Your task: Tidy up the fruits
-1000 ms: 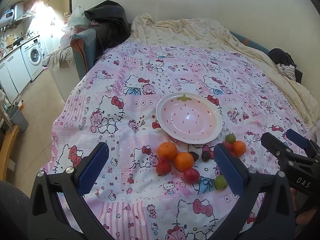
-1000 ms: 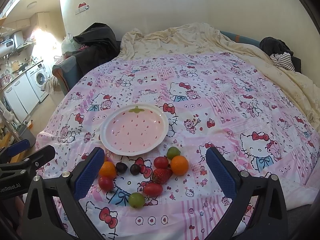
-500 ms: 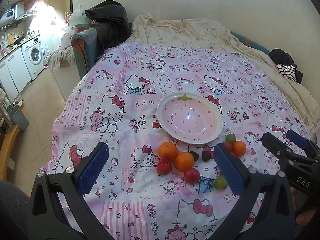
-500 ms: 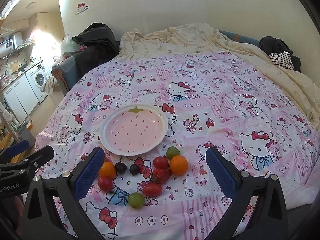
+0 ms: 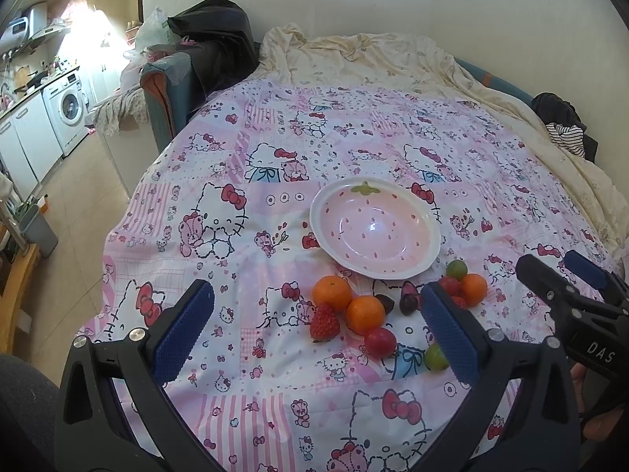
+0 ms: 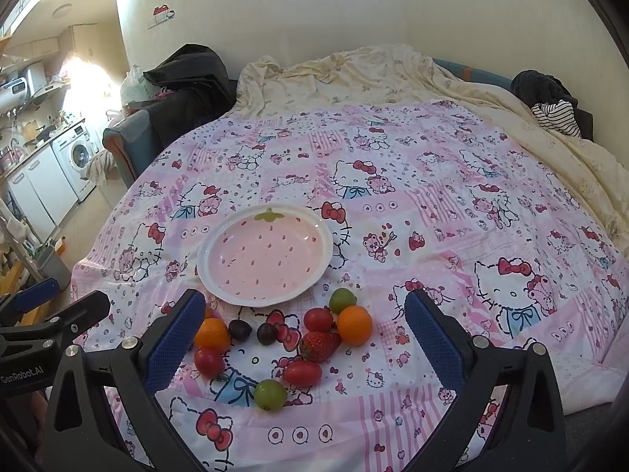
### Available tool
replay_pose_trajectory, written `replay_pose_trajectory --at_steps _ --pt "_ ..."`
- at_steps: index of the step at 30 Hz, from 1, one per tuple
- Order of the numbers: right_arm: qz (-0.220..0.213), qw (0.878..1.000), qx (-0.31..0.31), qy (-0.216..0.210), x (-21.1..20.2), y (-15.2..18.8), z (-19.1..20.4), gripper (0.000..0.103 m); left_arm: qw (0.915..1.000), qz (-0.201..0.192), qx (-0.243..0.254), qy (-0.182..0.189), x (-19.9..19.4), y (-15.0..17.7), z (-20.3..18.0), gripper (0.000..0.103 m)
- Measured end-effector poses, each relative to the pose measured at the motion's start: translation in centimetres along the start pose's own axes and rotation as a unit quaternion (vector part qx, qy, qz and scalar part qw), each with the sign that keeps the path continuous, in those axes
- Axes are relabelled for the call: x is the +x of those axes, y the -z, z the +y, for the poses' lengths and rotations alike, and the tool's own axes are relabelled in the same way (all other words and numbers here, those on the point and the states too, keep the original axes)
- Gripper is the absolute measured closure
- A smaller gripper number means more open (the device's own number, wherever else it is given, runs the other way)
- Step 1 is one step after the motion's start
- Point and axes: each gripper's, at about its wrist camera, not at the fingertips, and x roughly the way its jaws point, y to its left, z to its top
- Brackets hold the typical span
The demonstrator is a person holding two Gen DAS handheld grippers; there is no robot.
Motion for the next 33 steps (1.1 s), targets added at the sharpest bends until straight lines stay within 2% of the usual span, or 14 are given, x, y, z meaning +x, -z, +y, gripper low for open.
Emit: replay_pose_trajectory --at_steps 10,15,21,24,28,30,32,33 --pt "0.006 1.000 0.013 -0.013 0.7 -2.1 -1.3 0.000 0.9993 0.032 0.011 -0.014 1.2 -1.8 0.6 0.000" --pt "0.015 0.999 0.032 -0.027 0.5 -4.4 -3.0 0.000 0.9976 0.046 0.032 -0.040 1.9 -3.7 1.0 0.000" --pt "0.055 0.996 0.073 -0.007 2.3 -6.9 -6.0 0.000 0.9928 0.107 0.022 -0.048 5.1 -5.5 1.7 0.000" --pt "0.070 0.994 0.083 0.004 3.1 -7.4 -7.1 0.000 0.9866 0.156 0.002 -0.047 7.4 -5.6 2.4 0.000" --pt "0.087 0.991 0.100 0.010 4.3 -7.4 -8.0 0.000 0.9771 0.209 -0.028 -0.026 10.2 -4.9 2.8 0.000" --pt "0.120 0.987 0.104 0.004 5.8 -7.3 -8.0 0.000 0.9685 0.246 -0.036 -0.016 11.9 -4.2 2.7 0.001" --pt "0.143 0.984 0.109 -0.002 7.2 -6.9 -8.1 0.000 0.9594 0.279 -0.039 -0.011 13.5 -3.0 2.5 0.007" --pt "0.149 0.983 0.110 -0.008 7.8 -6.6 -8.1 0.000 0.9562 0.290 -0.039 -0.010 13.9 -2.7 2.5 0.014"
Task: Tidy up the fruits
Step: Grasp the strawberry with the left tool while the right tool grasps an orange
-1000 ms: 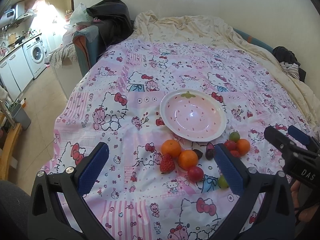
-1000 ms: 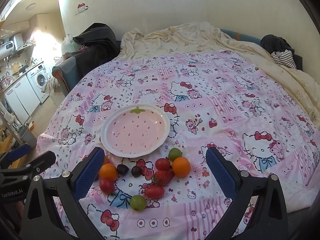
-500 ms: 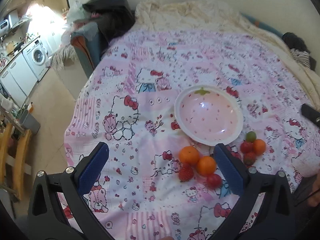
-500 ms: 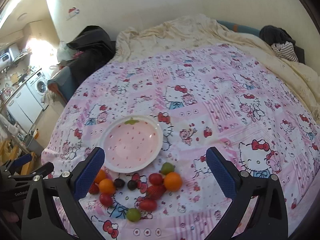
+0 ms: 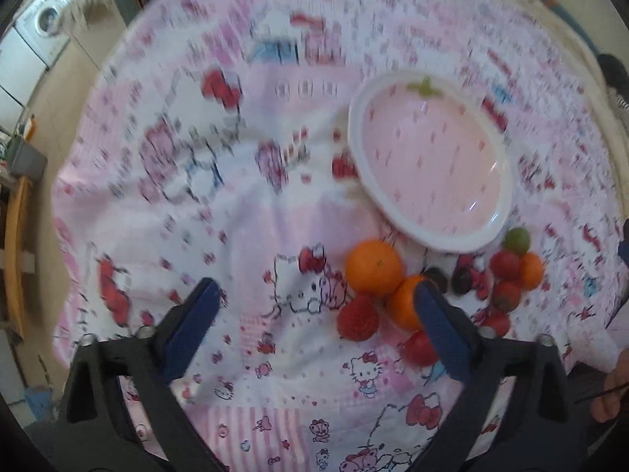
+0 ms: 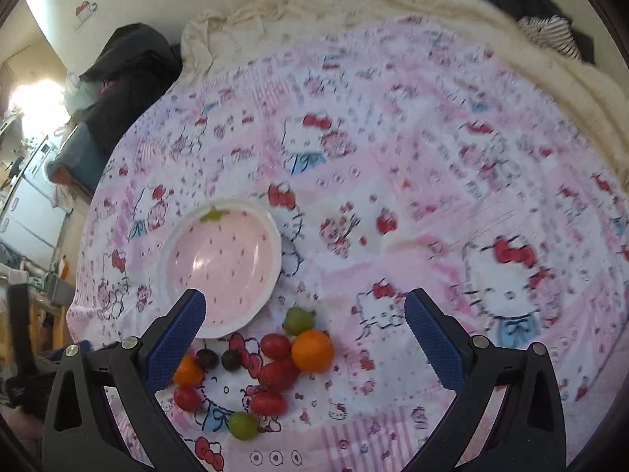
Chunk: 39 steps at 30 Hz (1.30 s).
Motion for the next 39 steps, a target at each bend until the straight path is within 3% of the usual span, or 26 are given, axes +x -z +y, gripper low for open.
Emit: replay_pose_trajectory --at_steps 4,7,11,13,19,24,30,32,34,36,39 --pt "0.015 1.000 0.007 -0.006 1.7 0.7 -0.6 0.000 0.9991 0.040 0.009 0.004 2.3 1.2 0.2 0.034" --pt "0.029 0.999 0.010 -0.012 3.0 1.4 -1.0 0.000 0.9973 0.060 -0.003 0.042 3.2 1.8 0.2 0.034" --pt "0.046 0.997 0.032 -0.044 3.9 1.6 -1.7 0.001 0.9969 0.064 0.006 0.045 3.7 2.2 -0.9 0.032" --pt "0.060 0.995 0.045 -0.063 4.4 1.6 -2.2 0.017 0.9967 0.069 0.014 0.041 4.1 2.4 -1.4 0.032" --pt "0.153 0.980 0.093 -0.088 8.3 2.5 -3.6 0.046 0.9964 0.067 0.017 0.048 3.9 3.0 -2.0 0.033" --pt "0.194 0.973 0.093 -0.080 10.2 3.5 -3.3 0.054 0.9963 0.066 0.012 0.053 3.9 3.3 -2.0 0.033" --pt "0.213 0.972 0.082 -0.058 10.9 4.5 -3.4 0.054 0.9959 0.067 0.001 0.061 4.7 2.8 -1.5 0.035" --pt "0.218 0.971 0.078 -0.055 11.1 4.9 -3.4 0.055 0.9956 0.065 0.004 0.067 4.7 2.8 -1.2 0.044" --pt "0.214 0.973 0.071 -0.057 10.9 4.9 -3.2 0.062 0.9950 0.061 0.017 0.077 4.5 2.8 -1.1 0.065" --pt "0.209 0.974 0.066 -0.056 10.8 4.8 -3.1 0.063 0.9939 0.061 0.026 0.088 4.1 3.1 -1.9 0.080" --pt "0.200 0.976 0.064 -0.054 10.3 4.6 -3.2 0.063 0.9946 0.056 0.031 0.082 4.0 3.2 -2.2 0.080"
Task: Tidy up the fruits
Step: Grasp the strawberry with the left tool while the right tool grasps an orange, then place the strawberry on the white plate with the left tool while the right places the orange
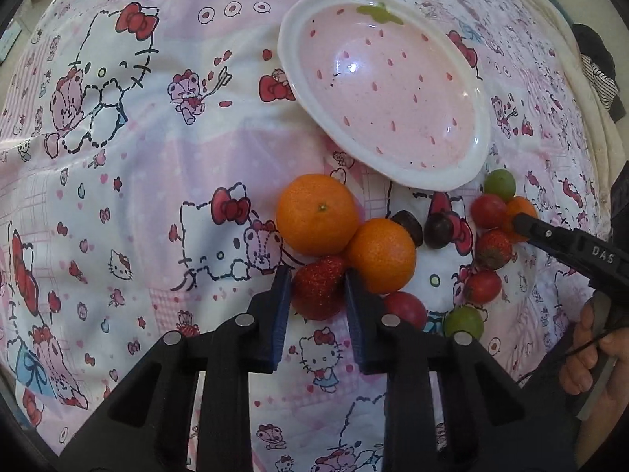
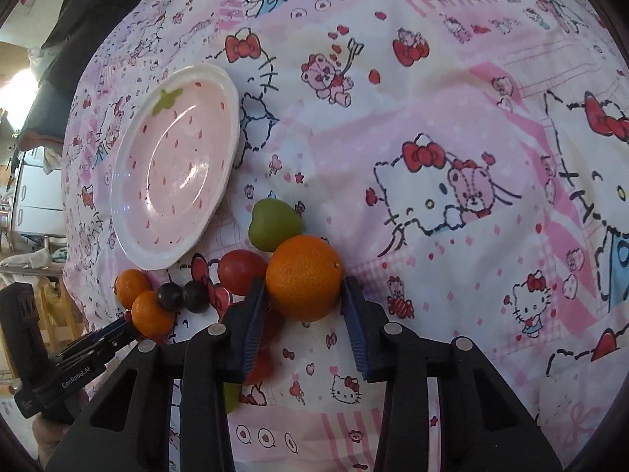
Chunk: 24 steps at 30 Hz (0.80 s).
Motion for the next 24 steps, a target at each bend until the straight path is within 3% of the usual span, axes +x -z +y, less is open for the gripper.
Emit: replay_pose_trajectory --at_steps 17,21,24 --pt "-0.045 0.998 0.001 -0.035 -3.1 0.9 0.3 0.063 0.9970 -0.031 -0.059 0.039 -4.3 0.6 4.0 0.081" --pt "-0.059 0.995 -0.007 -0.076 -4.4 0.7 1.3 0.063 0.9914 -0.109 -0.055 0.046 -8.8 -0.5 3.3 0.081" --pt "-0.075 0.991 -0.036 -0.101 -5.8 -0.8 3.4 0.063 0.9905 -0.123 -0.043 0.045 -10.3 -3.1 2.7 0.081"
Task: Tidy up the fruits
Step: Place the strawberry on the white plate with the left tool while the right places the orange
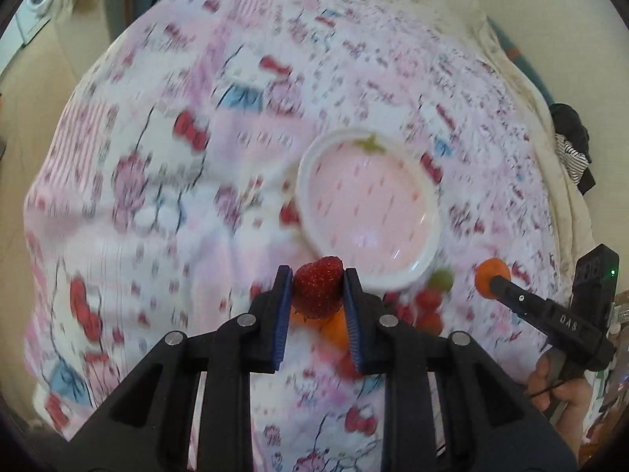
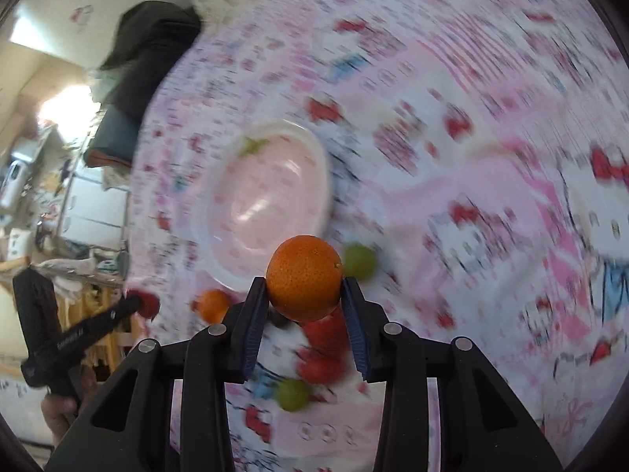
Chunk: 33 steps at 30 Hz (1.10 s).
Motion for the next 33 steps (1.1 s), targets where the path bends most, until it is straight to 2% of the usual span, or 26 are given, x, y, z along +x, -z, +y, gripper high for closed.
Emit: replay_pose_trajectory --at_steps 6,14,20,23,27,32,33 --pt "-0.002 0.999 -0.043 -0.010 1.9 -4.4 3.3 0.063 0.9999 0.006 0.014 -0.006 2.8 -5.0 -1.9 0.081" --pt "0.036 0.998 -0.053 0.017 7.8 -8.8 2.5 0.063 0.9990 0.025 0.032 -0.018 9.1 -7.0 -3.6 0.081" --pt "0.058 0.996 -0.061 0.028 10.4 -9.0 1.6 0.063 0.9989 0.038 0.020 -0.019 12.1 -7.4 -2.6 0.081" --pt "0.063 0.996 -0.056 0.033 11.0 -8.8 0.9 0.063 0.9991 0.033 0.018 -0.020 12.5 -7.7 -2.2 0.081" --pt "0.058 0.998 -0.035 0.017 10.9 -9.1 0.0 0.061 0.9993 0.032 0.014 -0.011 12.7 -8.1 -2.1 0.080" --pt "0.060 0.998 -0.022 0.008 11.0 -9.2 -0.2 0.060 0.9986 0.042 0.028 -0.018 13.2 -8.0 -2.6 0.079" --pt "0.061 0.998 -0.021 0.007 11.1 -9.2 -0.1 0.060 0.9984 0.043 0.029 -0.023 13.2 -8.0 -2.7 0.071"
